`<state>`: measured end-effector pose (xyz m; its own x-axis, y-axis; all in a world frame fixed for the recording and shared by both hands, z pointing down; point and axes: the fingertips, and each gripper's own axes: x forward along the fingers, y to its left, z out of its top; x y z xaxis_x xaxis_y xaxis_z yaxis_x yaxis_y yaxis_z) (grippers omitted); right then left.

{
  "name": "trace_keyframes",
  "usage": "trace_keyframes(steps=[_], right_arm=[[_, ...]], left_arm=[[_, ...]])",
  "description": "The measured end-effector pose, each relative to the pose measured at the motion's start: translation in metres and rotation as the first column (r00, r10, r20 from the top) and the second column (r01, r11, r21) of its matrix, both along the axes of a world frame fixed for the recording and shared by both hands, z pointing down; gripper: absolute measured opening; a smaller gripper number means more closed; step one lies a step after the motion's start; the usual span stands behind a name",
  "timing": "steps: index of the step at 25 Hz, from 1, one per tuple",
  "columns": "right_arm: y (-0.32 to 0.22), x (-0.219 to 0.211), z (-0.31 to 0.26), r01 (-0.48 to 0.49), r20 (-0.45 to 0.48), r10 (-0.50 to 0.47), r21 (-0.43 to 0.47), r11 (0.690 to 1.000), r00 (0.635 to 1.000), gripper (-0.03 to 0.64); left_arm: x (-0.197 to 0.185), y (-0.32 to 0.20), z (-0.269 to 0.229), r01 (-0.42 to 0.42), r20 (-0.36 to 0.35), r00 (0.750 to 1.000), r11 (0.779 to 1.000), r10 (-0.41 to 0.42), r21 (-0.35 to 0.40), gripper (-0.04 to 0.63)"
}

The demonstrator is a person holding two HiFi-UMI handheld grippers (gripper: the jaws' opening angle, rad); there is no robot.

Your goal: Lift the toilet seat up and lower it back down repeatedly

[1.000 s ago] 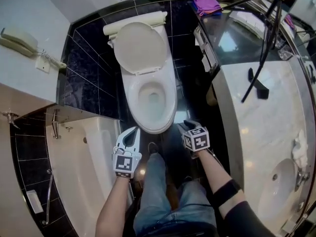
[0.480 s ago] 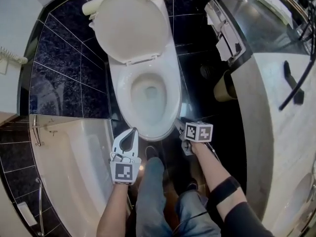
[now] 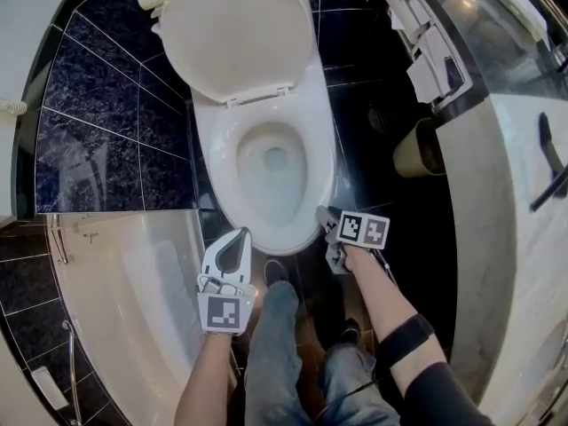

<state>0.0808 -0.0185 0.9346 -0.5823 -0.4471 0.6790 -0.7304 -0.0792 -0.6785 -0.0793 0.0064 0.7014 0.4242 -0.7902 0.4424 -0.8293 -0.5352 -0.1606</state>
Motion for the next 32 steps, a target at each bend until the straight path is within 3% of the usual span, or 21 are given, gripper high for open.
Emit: trace_keyframes(steps=[9,18,24,32], right_arm=[[-0.002,0.002,0.000,-0.099,0.084,0.103,-0.048,0.994,0.991,0.138],[-0.001,0.003,-0.001,-0.107,0.080,0.112,-0.068,0.992,0.990,0.129],[-0.001,0.004,-0.014,-0.102,0.092,0.110,-0.085,0.991,0.990,0.121],[-0.005,0.006,-0.047,-0.086,0.111,0.096,-0.090,0.992,0.989,0.111]], left_arm=[[-0.015,0.003,0.021,0.024,-0.015,1.000,0.999,-0.025,-0.034,-0.011],[-0.012,0.003,0.030,0.024,-0.036,0.999,0.999,-0.025,-0.048,-0.011],[-0.010,0.011,0.037,-0.008,-0.013,1.000,0.998,0.008,-0.057,-0.011],[-0.020,0.049,0.063,0.024,-0.009,1.000,0.989,-0.025,-0.148,-0.011]])
